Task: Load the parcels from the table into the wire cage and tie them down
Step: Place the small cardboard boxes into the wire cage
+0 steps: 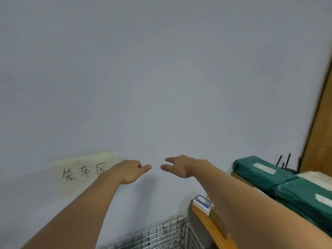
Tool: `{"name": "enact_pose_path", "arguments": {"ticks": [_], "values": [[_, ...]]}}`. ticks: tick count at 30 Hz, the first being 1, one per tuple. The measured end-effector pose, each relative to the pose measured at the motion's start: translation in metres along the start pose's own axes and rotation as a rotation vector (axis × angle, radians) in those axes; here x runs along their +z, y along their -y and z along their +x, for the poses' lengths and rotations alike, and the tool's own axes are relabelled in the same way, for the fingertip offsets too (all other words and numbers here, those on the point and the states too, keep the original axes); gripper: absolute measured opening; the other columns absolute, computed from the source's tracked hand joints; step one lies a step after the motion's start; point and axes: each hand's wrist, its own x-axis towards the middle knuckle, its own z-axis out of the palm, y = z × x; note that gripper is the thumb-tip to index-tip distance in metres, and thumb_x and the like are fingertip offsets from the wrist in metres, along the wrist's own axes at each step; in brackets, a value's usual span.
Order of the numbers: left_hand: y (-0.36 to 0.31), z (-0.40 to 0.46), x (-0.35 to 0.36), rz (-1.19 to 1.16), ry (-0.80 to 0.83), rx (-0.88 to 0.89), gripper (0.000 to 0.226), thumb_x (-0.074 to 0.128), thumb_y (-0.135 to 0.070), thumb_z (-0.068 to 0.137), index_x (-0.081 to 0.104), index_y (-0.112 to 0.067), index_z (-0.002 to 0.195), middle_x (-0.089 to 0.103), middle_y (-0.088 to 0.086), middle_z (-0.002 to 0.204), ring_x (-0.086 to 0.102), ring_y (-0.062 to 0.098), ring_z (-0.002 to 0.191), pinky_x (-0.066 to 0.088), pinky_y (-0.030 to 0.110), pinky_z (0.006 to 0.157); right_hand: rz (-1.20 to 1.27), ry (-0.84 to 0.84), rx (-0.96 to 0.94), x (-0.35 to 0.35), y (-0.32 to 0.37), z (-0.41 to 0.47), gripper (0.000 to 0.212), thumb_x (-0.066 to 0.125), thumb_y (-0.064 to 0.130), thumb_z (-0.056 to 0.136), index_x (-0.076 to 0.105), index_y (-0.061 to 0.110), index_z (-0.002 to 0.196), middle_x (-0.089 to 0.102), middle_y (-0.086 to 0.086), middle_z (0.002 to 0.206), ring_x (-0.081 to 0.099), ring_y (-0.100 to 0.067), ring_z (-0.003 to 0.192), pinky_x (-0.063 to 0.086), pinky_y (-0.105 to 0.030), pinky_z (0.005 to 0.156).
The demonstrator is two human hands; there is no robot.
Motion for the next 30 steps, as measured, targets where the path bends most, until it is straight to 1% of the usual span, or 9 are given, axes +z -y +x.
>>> {"name": "enact_pose_path", "arguments": {"ticks": [5, 8, 11, 14, 17, 20, 25, 28, 30], "values": [[-0.054, 0.023, 0.039, 0.059, 0.121, 0.186, 0.077, 0.03, -0.08, 0.091, 0.055, -0.024, 0.138, 0.055, 0.002, 0.144, 0.053, 0.024, 0.128, 0.042, 0.042, 0.106, 0.038, -0.041, 0.243, 0.018, -0.083, -0.057, 0.081, 0.026, 0.077, 0.091, 0.026, 0.029, 0.156, 0.03, -0.004, 0.162, 0.03, -0.03, 0.148, 0.022, -0.049, 0.12], [-0.095, 0.029, 0.071, 0.068, 0.191, 0.302, 0.077, 0.029, -0.077, 0.093, 0.052, -0.022, 0.142, 0.053, 0.004, 0.148, 0.051, 0.025, 0.131, 0.041, 0.043, 0.108, 0.088, -0.051, 0.427, 0.033, -0.135, -0.106, 0.078, 0.028, 0.076, 0.092, 0.032, 0.028, 0.154, 0.036, -0.005, 0.159, 0.037, -0.03, 0.144, 0.029, -0.049, 0.119], [-0.138, 0.03, 0.101, 0.078, 0.25, 0.418, 0.076, 0.028, -0.075, 0.095, 0.052, -0.02, 0.142, 0.054, 0.006, 0.147, 0.053, 0.025, 0.128, 0.043, 0.042, 0.106, 0.123, -0.03, 0.562, 0.051, -0.177, -0.154, 0.076, 0.028, 0.073, 0.093, 0.037, 0.025, 0.152, 0.04, -0.005, 0.157, 0.041, -0.028, 0.14, 0.033, -0.047, 0.115], [-0.178, 0.027, 0.128, 0.093, 0.304, 0.513, 0.075, 0.028, -0.075, 0.095, 0.055, -0.02, 0.137, 0.059, 0.007, 0.14, 0.057, 0.025, 0.12, 0.046, 0.043, 0.103, 0.155, 0.01, 0.663, 0.067, -0.204, -0.19, 0.079, 0.028, 0.072, 0.095, 0.028, 0.022, 0.156, 0.031, -0.006, 0.162, 0.033, -0.029, 0.146, 0.028, -0.045, 0.118], [-0.208, 0.029, 0.152, 0.101, 0.334, 0.566, 0.074, 0.028, -0.075, 0.095, 0.054, -0.022, 0.14, 0.058, 0.007, 0.142, 0.057, 0.025, 0.122, 0.046, 0.042, 0.103, 0.176, 0.057, 0.685, 0.079, -0.22, -0.203, 0.078, 0.027, 0.07, 0.098, 0.023, 0.02, 0.158, 0.025, -0.005, 0.165, 0.026, -0.028, 0.149, 0.025, -0.044, 0.119], [-0.23, 0.039, 0.174, 0.11, 0.37, 0.589, 0.076, 0.026, -0.075, 0.095, 0.046, -0.024, 0.148, 0.05, 0.007, 0.151, 0.053, 0.026, 0.129, 0.043, 0.046, 0.109, 0.189, 0.069, 0.678, 0.088, -0.235, -0.196, 0.075, 0.027, 0.068, 0.099, 0.024, 0.021, 0.158, 0.026, -0.007, 0.164, 0.028, -0.029, 0.148, 0.027, -0.045, 0.118], [-0.252, 0.077, 0.211, 0.147, 0.413, 0.535, 0.077, 0.025, -0.075, 0.095, 0.047, -0.023, 0.147, 0.049, 0.008, 0.152, 0.05, 0.027, 0.133, 0.041, 0.046, 0.11, 0.189, 0.103, 0.583, 0.109, -0.275, -0.15, 0.067, 0.029, 0.06, 0.102, 0.034, 0.017, 0.153, 0.041, -0.013, 0.155, 0.04, -0.033, 0.139, 0.036, -0.044, 0.11], [-0.262, 0.109, 0.242, 0.131, 0.439, 0.456, 0.078, 0.024, -0.074, 0.096, 0.045, -0.023, 0.15, 0.046, 0.007, 0.155, 0.047, 0.027, 0.137, 0.039, 0.045, 0.112, 0.203, 0.087, 0.503, 0.125, -0.313, -0.11, 0.057, 0.032, 0.054, 0.104, 0.048, 0.014, 0.142, 0.056, -0.016, 0.138, 0.052, -0.032, 0.124, 0.042, -0.04, 0.096], [-0.267, 0.128, 0.263, 0.118, 0.475, 0.383, 0.08, 0.023, -0.075, 0.095, 0.043, -0.022, 0.151, 0.048, 0.008, 0.153, 0.049, 0.027, 0.134, 0.04, 0.044, 0.111, 0.218, 0.093, 0.473, 0.137, -0.339, -0.083, 0.054, 0.034, 0.052, 0.104, 0.052, 0.014, 0.139, 0.061, -0.014, 0.132, 0.055, -0.029, 0.118, 0.041, -0.035, 0.089]]}}
